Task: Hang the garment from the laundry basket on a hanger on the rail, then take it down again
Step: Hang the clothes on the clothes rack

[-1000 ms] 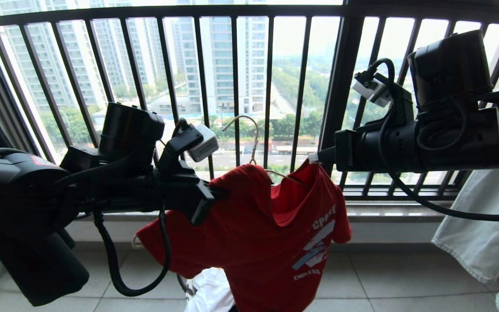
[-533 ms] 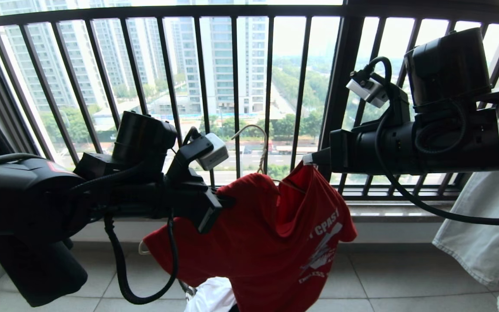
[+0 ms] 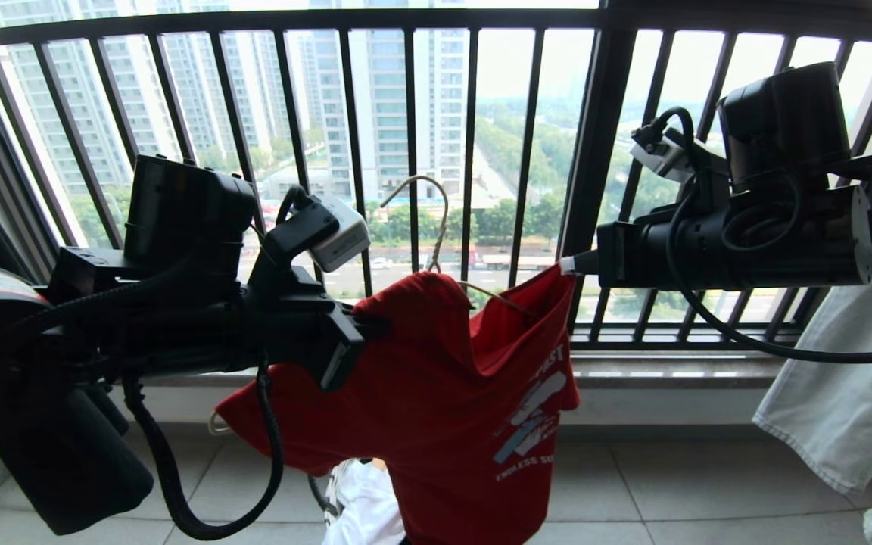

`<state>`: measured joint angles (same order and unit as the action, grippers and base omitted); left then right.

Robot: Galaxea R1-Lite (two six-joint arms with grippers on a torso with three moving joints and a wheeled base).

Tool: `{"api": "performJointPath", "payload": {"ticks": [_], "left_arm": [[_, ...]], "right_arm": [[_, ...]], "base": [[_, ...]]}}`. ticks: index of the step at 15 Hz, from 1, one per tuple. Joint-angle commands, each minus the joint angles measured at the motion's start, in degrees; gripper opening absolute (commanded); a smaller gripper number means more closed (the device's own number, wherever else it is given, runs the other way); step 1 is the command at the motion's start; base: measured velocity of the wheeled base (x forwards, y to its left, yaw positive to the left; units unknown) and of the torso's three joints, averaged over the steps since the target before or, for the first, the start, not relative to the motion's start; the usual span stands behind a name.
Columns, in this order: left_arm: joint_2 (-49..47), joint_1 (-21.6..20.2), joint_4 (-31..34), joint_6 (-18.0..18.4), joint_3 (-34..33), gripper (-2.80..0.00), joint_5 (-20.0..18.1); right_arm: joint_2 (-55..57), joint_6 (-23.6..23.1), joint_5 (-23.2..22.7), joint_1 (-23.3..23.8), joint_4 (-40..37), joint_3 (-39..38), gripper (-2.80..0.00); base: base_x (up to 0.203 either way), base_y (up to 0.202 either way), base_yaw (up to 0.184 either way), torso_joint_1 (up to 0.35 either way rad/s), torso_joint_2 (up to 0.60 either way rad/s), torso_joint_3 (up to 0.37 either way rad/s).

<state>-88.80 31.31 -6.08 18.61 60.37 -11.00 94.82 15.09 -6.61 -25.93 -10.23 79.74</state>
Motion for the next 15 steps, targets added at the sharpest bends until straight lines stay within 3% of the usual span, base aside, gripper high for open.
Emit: {"api": "performJointPath", "payload": {"ticks": [1, 4, 8, 15], "left_arm": [[1.1, 0.0, -0.1, 0.2, 0.0, -2.80, 0.1], [1.7, -0.2, -0.1, 1.0, 0.0, -2.80, 2.7], [2.5, -0.2, -0.1, 1.4, -0.7, -2.80, 2.9], [-0.3, -0.2, -0.2, 3.2, -0.6, -2.80, 5.2]], "right_arm": [[0.9, -0.1, 0.2, 0.5, -0.1, 0.1, -2.80], [1.6, -1.3, 1.8, 0.7, -0.1, 0.1, -2.80], [2.3, -2.7, 3.2, 1.2, -0.1, 0.1, -2.80], [0.5, -2.7, 2.5, 0.6, -0.8, 0.0, -2.80]], "base": [[0.000, 0.000, 0.000, 0.000, 0.00, 0.000], [0.000, 0.000, 0.000, 0.000, 0.00, 0.000], [0.000, 0.000, 0.000, 0.000, 0.00, 0.000], [0.000, 0.000, 0.000, 0.000, 0.00, 0.000]]}}
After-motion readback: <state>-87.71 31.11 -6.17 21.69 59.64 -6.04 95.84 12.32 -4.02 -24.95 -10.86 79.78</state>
